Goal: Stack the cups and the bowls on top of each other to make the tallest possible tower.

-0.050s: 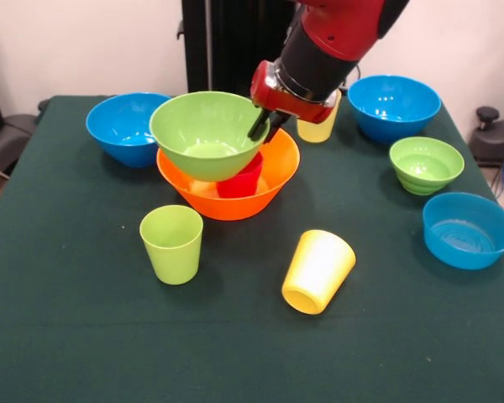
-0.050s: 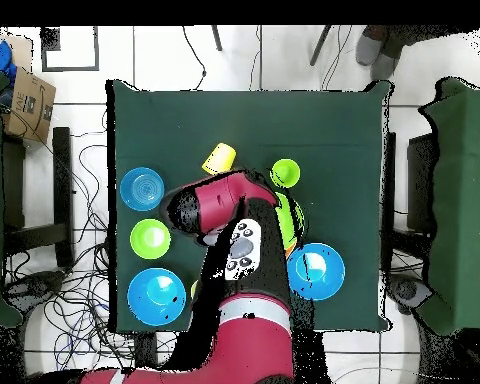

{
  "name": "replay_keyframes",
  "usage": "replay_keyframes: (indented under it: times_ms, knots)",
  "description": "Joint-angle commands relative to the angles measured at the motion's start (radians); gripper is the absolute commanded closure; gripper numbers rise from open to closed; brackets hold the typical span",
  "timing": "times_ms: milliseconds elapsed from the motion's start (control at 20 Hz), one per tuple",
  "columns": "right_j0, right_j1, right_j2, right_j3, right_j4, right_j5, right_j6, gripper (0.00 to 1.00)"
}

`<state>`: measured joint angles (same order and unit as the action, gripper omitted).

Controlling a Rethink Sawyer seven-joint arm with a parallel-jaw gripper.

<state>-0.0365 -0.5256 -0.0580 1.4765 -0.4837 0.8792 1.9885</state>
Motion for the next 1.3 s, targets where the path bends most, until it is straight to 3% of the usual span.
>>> replay_keyframes:
  times_ms: [50, 1300]
  knots:
    - [0.023, 0.032, 0.047, -0.04, 0.039, -0.045, 0.13, 1.0]
    - [0.07, 0.018, 0.007, -0.045, 0.099, 0.046, 0.105, 1.0]
